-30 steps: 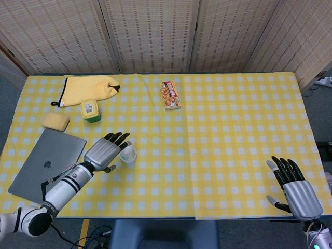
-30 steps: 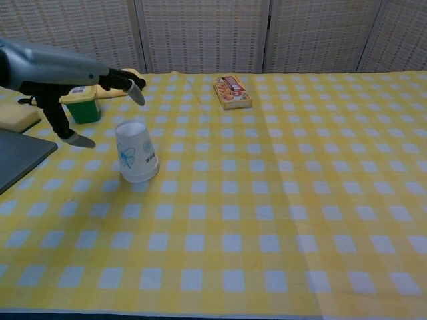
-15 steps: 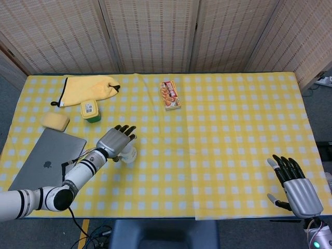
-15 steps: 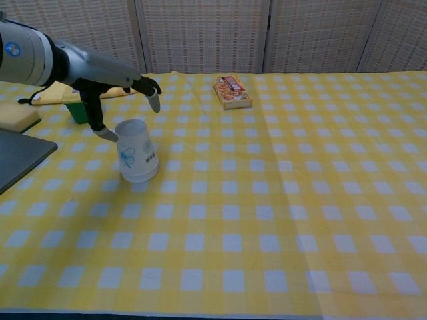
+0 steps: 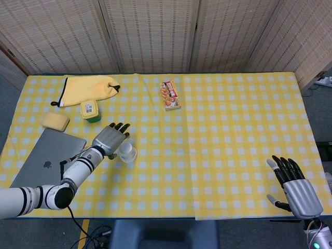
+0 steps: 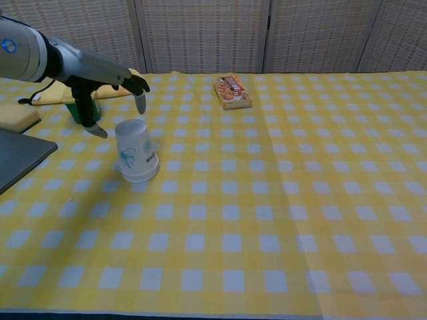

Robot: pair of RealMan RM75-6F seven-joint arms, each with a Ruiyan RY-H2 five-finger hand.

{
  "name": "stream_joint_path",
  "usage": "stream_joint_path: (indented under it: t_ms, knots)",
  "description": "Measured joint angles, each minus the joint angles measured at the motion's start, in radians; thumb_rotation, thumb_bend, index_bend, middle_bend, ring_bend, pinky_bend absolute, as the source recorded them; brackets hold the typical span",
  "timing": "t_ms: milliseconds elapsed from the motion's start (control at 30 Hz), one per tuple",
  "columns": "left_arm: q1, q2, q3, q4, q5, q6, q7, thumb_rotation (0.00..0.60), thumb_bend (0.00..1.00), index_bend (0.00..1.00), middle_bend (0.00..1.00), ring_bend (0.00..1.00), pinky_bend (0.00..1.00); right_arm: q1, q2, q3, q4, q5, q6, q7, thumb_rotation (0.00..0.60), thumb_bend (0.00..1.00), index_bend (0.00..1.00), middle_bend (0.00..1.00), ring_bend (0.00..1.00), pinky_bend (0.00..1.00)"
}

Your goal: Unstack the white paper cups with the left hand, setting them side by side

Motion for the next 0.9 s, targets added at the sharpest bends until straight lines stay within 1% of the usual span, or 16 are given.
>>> stream_joint_path:
  t_ms: [300,500,900]
  knots:
    - [-0.005,-0.008,0.032,-0.003,0.011,0.024,-0.024,0.6,0.3,0.27,0.0,0.0,0.16,-0.003,0.001,-0.003,0.002,-0.008,0.009,0.003,0.6,0.19,0.0,0.0,0.0,0.0]
    - [-0.01,-0.017,0.045,0.01,0.018,0.02,-0.04,0.6,0.3,0.27,0.0,0.0,0.16,-0.004,0.0,-0.004,0.003,-0.009,0.012,0.002,0.6,0.19,0.0,0.0,0.0,0.0]
    - [-0.017,-0.028,0.053,0.023,0.034,0.02,-0.074,0.6,0.3,0.28,0.0,0.0,0.16,-0.002,0.0,-0.003,0.003,-0.004,0.008,0.0,0.6,0.19,0.0,0.0,0.0,0.0]
